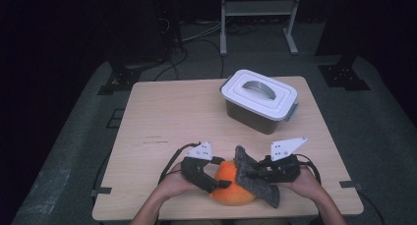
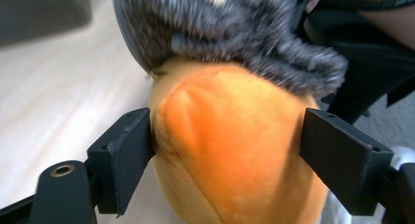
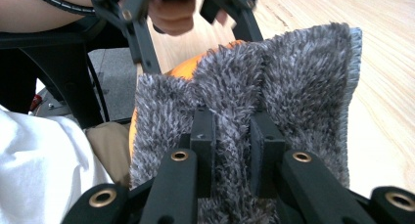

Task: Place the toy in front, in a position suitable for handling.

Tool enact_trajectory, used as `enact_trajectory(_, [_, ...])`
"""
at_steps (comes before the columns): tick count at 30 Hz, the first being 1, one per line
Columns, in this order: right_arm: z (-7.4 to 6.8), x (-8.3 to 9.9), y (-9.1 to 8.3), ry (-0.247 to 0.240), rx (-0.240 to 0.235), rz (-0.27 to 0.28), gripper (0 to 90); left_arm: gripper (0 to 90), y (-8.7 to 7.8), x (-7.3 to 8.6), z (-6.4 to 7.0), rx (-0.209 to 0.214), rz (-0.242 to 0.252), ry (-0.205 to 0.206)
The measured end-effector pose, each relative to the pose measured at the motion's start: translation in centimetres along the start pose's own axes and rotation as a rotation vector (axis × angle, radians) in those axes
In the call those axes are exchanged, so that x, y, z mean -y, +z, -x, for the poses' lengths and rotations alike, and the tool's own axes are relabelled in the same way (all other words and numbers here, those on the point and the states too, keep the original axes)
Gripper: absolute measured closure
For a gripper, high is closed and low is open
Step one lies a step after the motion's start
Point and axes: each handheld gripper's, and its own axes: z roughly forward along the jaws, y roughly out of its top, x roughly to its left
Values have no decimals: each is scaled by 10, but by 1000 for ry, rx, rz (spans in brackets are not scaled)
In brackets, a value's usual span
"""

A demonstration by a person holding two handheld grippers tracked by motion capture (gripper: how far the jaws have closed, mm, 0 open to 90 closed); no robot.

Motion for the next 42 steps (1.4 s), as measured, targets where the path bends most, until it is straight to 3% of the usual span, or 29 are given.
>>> enact_trajectory(1, [-1, -1, 1, -4, -2, -5, 745, 200, 2, 2, 0, 3, -2, -9])
enact_trajectory(2, [-2, -1, 2, -8, 1, -5, 745, 252, 2, 2, 0, -1, 1, 8])
enact_trajectory(5, [-2, -4, 2, -15, 15, -7, 745, 424, -4, -1, 6, -82, 30, 113])
enact_trajectory(8, [-1, -9, -3, -26, 50, 9, 748, 472, -9, -4, 10, -156, 95, 206])
enact_trajectory(11, [-2, -12, -4, -41, 75, 24, 750, 478, -11, -2, 12, -210, 122, 293])
enact_trajectory(14, [1, -13, -4, -44, 108, 40, 748, 466, -12, 5, 5, -177, 135, 266])
enact_trajectory(18, [13, -7, -6, 4, 157, 57, 745, 403, -16, 8, -1, -147, 130, 230])
enact_trajectory(22, [16, 2, 8, 32, 117, 17, 748, 208, -16, 7, -11, -129, 63, 70])
enact_trajectory(24, [10, -2, 12, 10, 101, 5, 749, 164, -17, 10, -15, -109, 47, 26])
enact_trajectory(26, [5, -4, 14, -7, 94, -11, 750, 165, -18, 12, -18, -120, 30, -1])
enact_trajectory(31, [-5, -5, 17, -29, 67, -34, 750, 275, -28, 13, -22, -172, 54, -31])
enact_trajectory(33, [-9, -6, 20, -41, 53, -44, 750, 271, -29, 14, -24, -124, 53, -44])
enact_trajectory(36, [-8, -6, 21, -44, 37, -48, 751, 270, -29, 16, -25, -90, 52, -51])
enact_trajectory(38, [-7, -6, 20, -45, 32, -48, 752, 292, -29, 15, -23, -86, 52, -36])
enact_trajectory(41, [-7, -10, 17, -58, 31, -50, 757, 386, -28, 13, -16, -126, 44, 51])
enact_trajectory(42, [-7, -13, 14, -59, 41, -36, 758, 396, -27, 12, -14, -123, 51, 61])
